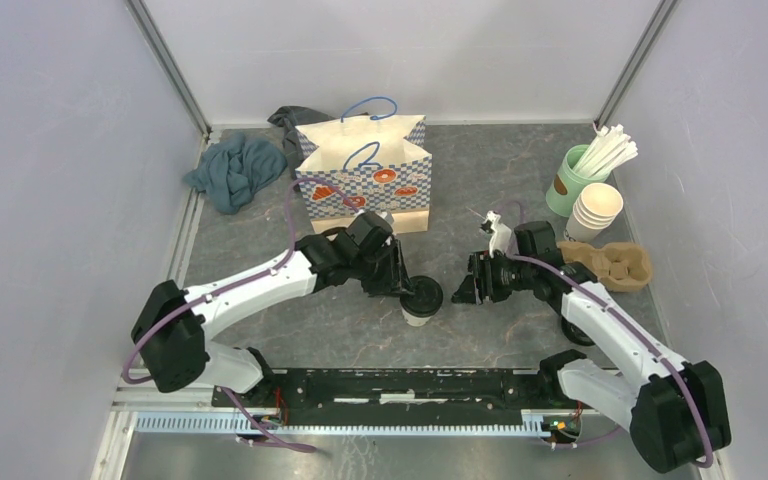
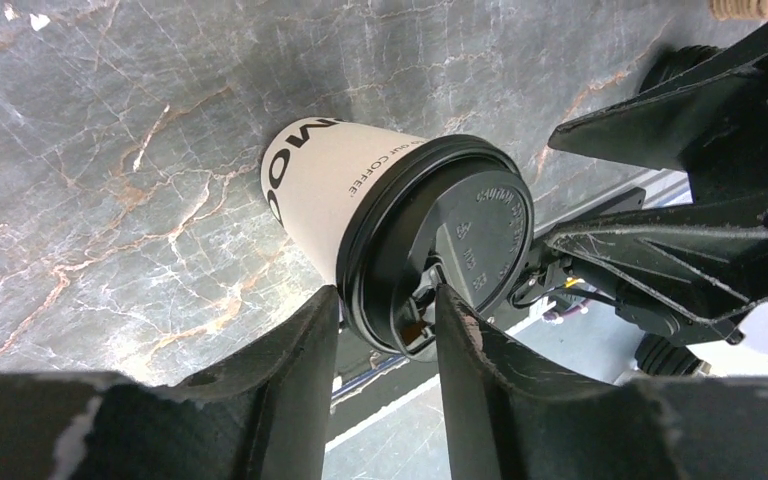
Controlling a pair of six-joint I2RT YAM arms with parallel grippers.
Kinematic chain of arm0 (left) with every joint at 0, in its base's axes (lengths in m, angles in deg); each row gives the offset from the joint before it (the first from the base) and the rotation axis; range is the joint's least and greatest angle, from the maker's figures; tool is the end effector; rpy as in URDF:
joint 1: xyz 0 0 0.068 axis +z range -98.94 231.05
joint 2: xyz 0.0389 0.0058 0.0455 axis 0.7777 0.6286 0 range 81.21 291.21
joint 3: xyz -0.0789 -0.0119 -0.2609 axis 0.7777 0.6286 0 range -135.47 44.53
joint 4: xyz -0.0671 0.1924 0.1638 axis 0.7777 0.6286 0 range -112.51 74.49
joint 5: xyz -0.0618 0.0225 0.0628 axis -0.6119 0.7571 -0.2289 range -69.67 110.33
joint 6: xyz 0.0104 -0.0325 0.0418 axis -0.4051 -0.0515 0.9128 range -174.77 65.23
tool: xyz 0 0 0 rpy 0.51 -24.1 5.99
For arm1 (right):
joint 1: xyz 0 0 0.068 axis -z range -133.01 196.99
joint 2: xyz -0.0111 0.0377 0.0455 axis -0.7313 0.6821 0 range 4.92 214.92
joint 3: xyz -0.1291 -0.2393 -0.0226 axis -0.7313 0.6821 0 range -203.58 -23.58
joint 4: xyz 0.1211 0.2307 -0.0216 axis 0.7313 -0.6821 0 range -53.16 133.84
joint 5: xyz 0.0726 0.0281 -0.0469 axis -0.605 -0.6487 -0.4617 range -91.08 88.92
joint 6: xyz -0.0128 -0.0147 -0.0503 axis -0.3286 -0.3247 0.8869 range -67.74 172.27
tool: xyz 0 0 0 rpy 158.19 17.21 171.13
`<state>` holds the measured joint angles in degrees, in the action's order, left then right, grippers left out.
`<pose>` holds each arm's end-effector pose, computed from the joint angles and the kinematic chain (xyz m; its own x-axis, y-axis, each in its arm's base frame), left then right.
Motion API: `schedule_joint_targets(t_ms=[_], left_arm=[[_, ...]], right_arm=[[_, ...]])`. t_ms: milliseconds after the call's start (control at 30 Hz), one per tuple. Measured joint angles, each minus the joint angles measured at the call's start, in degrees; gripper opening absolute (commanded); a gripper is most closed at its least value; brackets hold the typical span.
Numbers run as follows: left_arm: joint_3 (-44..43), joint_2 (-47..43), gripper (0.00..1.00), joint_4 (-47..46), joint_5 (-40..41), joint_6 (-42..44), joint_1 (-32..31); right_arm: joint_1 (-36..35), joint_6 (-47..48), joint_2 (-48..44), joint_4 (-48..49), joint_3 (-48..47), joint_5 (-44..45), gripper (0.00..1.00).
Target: Pack the takeout coffee
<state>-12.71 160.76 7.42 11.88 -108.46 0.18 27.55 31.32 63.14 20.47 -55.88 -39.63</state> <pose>0.1779 -0.2270 0.2492 -0.9595 -0.0836 -0.2690 0.0859 0.8225 -0.5622 0.1755 0.0854 0.2076 -0.8976 -0.0205 -0.4403 -0.3456 0.6525 0.6743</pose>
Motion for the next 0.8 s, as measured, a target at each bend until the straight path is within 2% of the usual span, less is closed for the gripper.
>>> schedule_joint_targets(t_ms=[167,233,267,367,533,800], left_arm=[[-0.7,-0.7,0.58,0.81,0.94,0.0,0.0],[-0.7,-1.42,0.63,1.7,1.25,0.0,0.0],[-0.7,-1.99,0.66,2.16,1.57,0.02,0.0],[-0.5,-4.48,0.71,4.28,3.04,0.07,0.0],[-0.5,-12.74,0.86,9.66,7.1,0.11,0.0],[-2.01,-28.61,0.91,17.22,15.26,0.0,0.02]], right_arm=[[-2.08,6.16,0.87,-6.86,-6.01,5.07,0.84],[-3.37,8.15,1.81,-8.74,-9.07,6.95,0.96],[-4.7,9.33,2.75,-9.94,-11.39,8.46,0.98],[-8.74,11.08,5.4,-11.65,-16.28,11.87,0.98],[-18.69,12.39,11.69,-14.71,-24.59,19.41,0.98],[-33.59,13.81,23.74,-20.33,-37.94,32.09,0.98]])
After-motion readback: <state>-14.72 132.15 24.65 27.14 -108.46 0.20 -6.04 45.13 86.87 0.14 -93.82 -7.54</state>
